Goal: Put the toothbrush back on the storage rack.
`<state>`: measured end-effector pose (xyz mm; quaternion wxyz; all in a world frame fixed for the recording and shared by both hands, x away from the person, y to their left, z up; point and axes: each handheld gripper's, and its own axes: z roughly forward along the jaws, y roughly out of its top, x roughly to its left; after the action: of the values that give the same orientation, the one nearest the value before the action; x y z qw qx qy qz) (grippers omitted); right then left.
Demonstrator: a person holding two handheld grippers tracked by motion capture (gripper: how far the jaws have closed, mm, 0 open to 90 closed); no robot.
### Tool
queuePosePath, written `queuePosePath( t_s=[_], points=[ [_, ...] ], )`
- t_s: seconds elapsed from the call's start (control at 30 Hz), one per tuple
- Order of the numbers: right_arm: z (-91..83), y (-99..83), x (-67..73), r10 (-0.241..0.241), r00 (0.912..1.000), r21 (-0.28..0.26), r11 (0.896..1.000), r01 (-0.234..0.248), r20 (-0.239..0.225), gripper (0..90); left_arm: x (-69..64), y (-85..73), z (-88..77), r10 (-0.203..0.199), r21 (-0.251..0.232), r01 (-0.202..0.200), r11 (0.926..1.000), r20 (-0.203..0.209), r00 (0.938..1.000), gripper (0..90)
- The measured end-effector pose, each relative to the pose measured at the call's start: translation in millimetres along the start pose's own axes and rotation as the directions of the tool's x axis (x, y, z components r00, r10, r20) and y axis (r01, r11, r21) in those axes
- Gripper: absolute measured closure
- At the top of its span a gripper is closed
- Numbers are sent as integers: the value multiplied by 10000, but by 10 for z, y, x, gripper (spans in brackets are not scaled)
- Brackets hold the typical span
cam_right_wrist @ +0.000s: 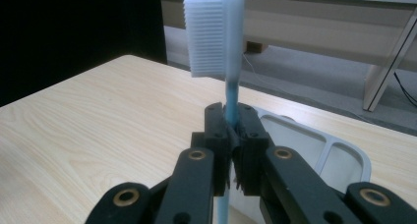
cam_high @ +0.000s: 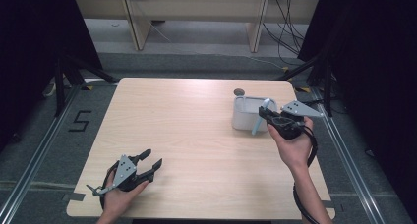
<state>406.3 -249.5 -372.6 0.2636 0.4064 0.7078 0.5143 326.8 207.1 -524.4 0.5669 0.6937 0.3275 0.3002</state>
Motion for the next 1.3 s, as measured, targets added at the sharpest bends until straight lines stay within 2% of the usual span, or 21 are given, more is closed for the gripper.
queuePosePath(
  t_s=[0.03, 0.1, 0.17, 0.27, 0.3, 0.37, 0.4, 0.47, 0.5, 0.6, 0.63, 0.7, 0.83, 0.9, 1.3],
  points=[
    [2, 9, -26, -324, 9995, -120, 9994, 325, 43, 862, 0, 0, 1, -1, 2, 1, 10000, -2, 10000, 433],
    [-3, 23, -33, -308, 9994, -130, 9994, 310, 144, 862, -1, 0, 1, 4, 9, -4, 10000, -8, 10000, 432],
    [-8, 35, -25, -50, 10000, -19, 10000, 50, 66, 862, -2, 0, 1, 23, 5, -23, 10000, -1, 10000, 433],
    [-8, 54, -41, -84, 9999, -103, 9999, 85, 63, 862, -1, 1, 1, 13, 10, -13, 10000, -5, 10000, 433],
    [-15, 62, -57, -275, 9994, -131, 9995, 278, 207, 862, -1, 1, 1, 9, 10, -9, 10000, -9, 10000, 433],
    [-13, 68, -49, 0, 9998, -126, 9999, 2, 200, 862, 0, 0, 1, -13, 9, 13, 10000, -9, 10000, 433],
    [-13, 78, -73, -293, 9992, -174, 9994, 298, 271, 862, 1, 0, 1, -16, 8, 16, 10000, -10, 10000, 433],
    [-5, 83, -75, -176, 9995, -226, 9996, 182, 254, 862, 1, 0, 1, -31, 5, 31, 10000, -11, 10000, 433],
    [-15, 88, -72, -86, 9996, -78, 9999, 88, 284, 862, 0, 0, 2, -37, 3, 37, 10000, -9, 10000, 433],
    [-8, 102, -103, -383, 9984, -222, 9990, 393, 413, 862, 0, 1, 1, -14, 13, 14, 10000, -4, 10000, 433],
    [-7, 102, -92, -132, 9992, -200, 9997, 139, 372, 862, 0, 0, 1, -12, 14, 12, 10000, -5, 10000, 433],
    [-15, 115, -118, -358, 9980, -224, 9991, 370, 528, 862, 1, 0, 1, -27, 8, 27, 10000, -4, 10000, 433],
    [-21, 130, -117, 21, 9992, -112, 9999, -17, 405, 862, 2, 0, 2, -59, 0, 59, 10000, -15, 10000, 433],
    [-30, 137, -131, -11, 9985, -127, 9999, 18, 556, 862, 2, 0, 1, -41, -1, 41, 10000, -10, 10000, 433],
    [-40, 151, -210, 125, 9971, -261, 9996, -106, 755, 862, 4, 0, 1, -49, 2, 49, 10000, -21, 10000, 433]
  ],
)
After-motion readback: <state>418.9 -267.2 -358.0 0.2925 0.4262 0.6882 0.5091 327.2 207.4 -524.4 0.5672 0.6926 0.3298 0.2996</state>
